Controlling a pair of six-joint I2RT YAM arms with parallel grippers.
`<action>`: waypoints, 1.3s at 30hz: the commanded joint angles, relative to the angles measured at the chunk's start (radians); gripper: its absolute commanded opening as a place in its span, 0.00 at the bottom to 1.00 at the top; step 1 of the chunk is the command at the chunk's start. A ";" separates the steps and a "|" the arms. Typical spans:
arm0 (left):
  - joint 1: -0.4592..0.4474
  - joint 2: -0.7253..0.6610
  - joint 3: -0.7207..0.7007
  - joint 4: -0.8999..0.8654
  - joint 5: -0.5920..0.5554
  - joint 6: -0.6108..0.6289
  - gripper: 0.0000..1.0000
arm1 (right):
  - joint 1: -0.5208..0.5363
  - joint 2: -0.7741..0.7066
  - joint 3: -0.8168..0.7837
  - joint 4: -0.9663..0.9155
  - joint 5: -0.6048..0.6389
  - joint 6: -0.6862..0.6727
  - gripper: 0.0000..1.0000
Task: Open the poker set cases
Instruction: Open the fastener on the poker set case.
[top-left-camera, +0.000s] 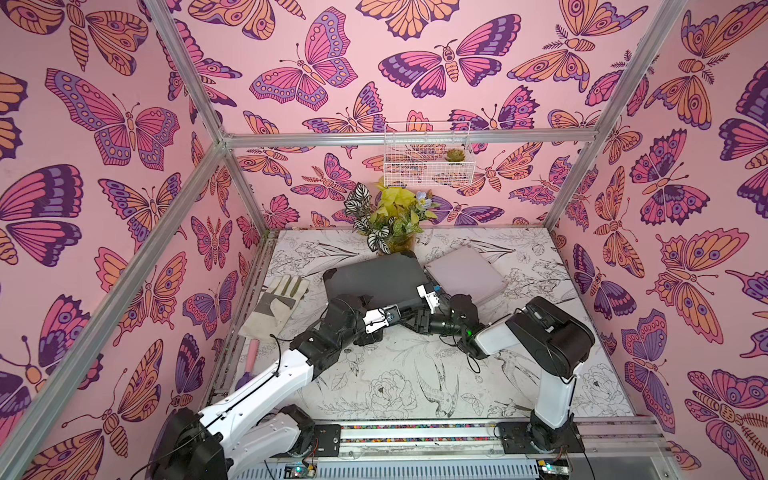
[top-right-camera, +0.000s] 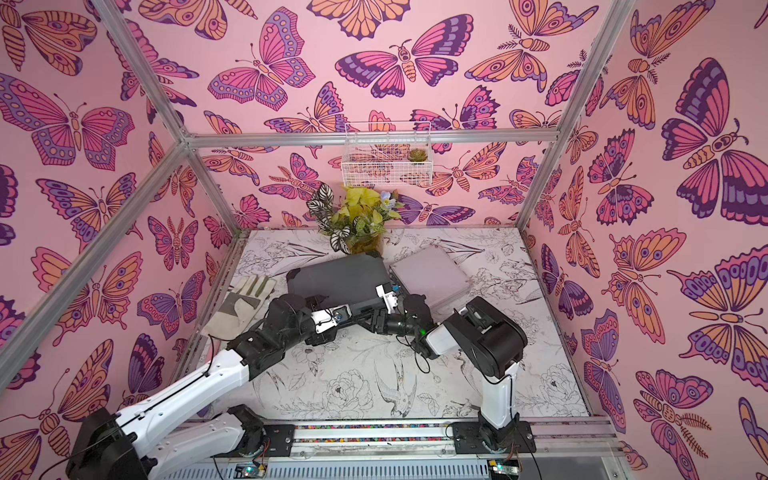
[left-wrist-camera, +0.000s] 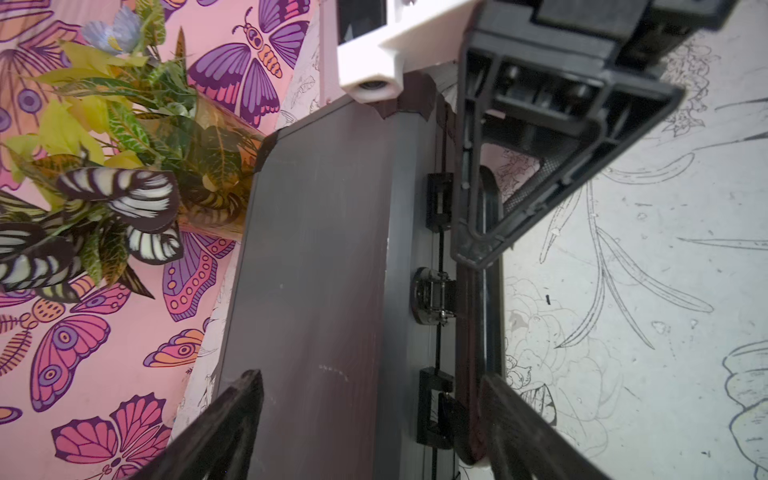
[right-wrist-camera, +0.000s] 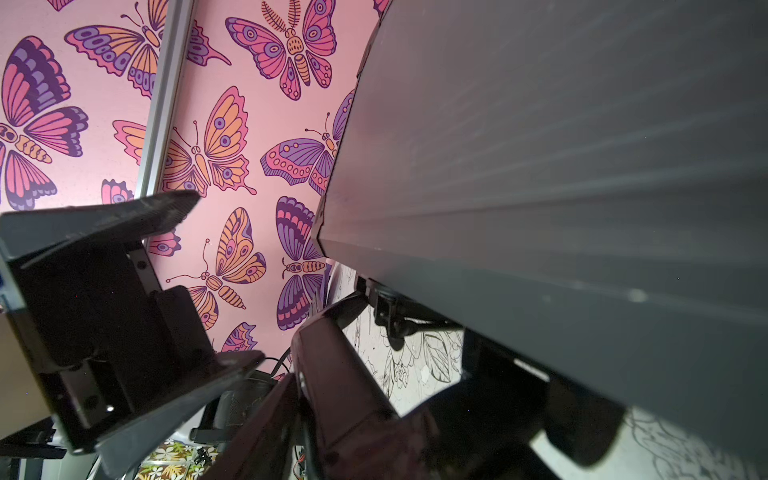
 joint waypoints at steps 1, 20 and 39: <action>0.007 -0.048 0.030 -0.084 -0.010 -0.065 0.84 | -0.007 -0.058 0.074 0.096 0.072 -0.017 0.62; 0.006 -0.166 0.040 -0.180 -0.027 -0.077 0.84 | 0.005 -0.156 0.122 -0.033 0.061 -0.031 0.68; 0.073 -0.113 0.109 -0.107 0.053 -0.373 0.84 | 0.184 -0.798 0.028 -0.991 0.315 -0.647 0.70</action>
